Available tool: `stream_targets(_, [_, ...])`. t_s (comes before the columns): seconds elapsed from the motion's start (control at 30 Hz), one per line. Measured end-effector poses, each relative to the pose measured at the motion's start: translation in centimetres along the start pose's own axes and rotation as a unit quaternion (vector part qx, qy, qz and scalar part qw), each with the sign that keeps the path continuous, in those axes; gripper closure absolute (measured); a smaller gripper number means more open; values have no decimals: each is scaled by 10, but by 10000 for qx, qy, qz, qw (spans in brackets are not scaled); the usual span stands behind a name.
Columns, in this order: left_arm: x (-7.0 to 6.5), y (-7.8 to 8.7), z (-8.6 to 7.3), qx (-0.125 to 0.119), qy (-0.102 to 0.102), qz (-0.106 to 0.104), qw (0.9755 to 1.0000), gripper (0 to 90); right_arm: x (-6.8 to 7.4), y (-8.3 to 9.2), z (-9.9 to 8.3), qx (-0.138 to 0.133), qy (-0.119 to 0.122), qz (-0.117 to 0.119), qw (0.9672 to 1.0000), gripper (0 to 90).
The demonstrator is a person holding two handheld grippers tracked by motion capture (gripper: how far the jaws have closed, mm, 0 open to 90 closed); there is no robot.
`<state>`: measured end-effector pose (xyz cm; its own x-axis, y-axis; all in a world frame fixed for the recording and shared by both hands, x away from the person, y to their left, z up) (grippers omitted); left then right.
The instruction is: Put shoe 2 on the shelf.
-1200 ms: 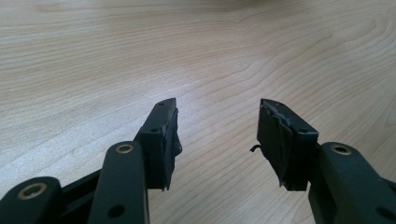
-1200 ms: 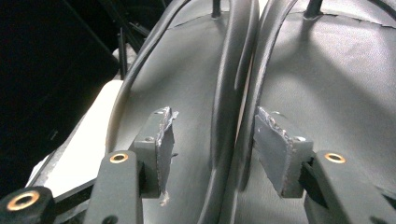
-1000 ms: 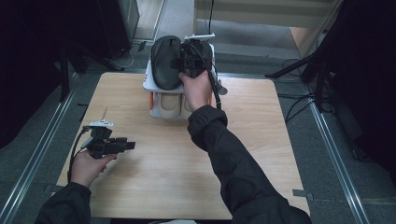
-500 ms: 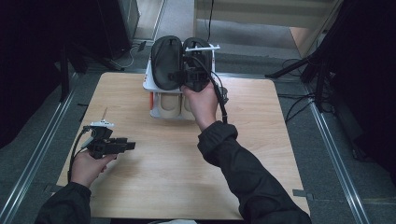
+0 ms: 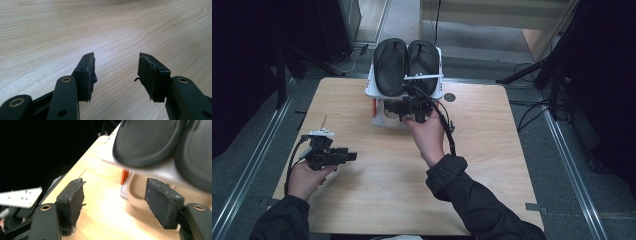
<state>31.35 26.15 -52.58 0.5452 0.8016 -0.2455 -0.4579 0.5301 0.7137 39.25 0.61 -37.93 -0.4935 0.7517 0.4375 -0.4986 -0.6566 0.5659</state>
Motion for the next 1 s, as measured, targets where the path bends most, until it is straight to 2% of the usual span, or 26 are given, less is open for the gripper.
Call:
stream_targets(0.23, [-1, 0, 0, -3, -19, 14, 10000, 482, -3, 1, -28, 150, 104, 128, 9998, 315])
stream_targets(0.4, [-1, -1, 0, -5, -9, 17, 10000, 482, -14, -3, -45, 265, 81, 174, 9995, 317])
stream_targets(0.5, [-1, -1, 0, 7, -23, 20, 10000, 480, -20, -5, -56, 275, 273, 153, 9991, 316])
stream_targets(0.6, [-2, -2, 0, 19, -39, 2, 10000, 480, -26, -6, -68, 269, 344, 164, 9989, 315])
stream_targets(0.77, [-2, -1, 0, 17, -51, 11, 10000, 480, -36, -9, -85, 355, 335, 149, 9987, 315])
stream_targets(1.0, [-3, -2, 0, 13, -29, 0, 10000, 480, -48, -8, -99, 399, 368, 197, 9983, 320])
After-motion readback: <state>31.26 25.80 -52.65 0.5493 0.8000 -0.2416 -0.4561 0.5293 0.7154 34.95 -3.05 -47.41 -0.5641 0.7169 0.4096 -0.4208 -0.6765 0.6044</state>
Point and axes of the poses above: each handheld gripper's, and its own axes: y roughly backward along the jaws, z roughly out of its top, x roughly to its left, the point moved 3 cm from there along -y, roughly forward along the jaws, and after that the axes turned 8 degrees about -y, right-handed, at the moved point
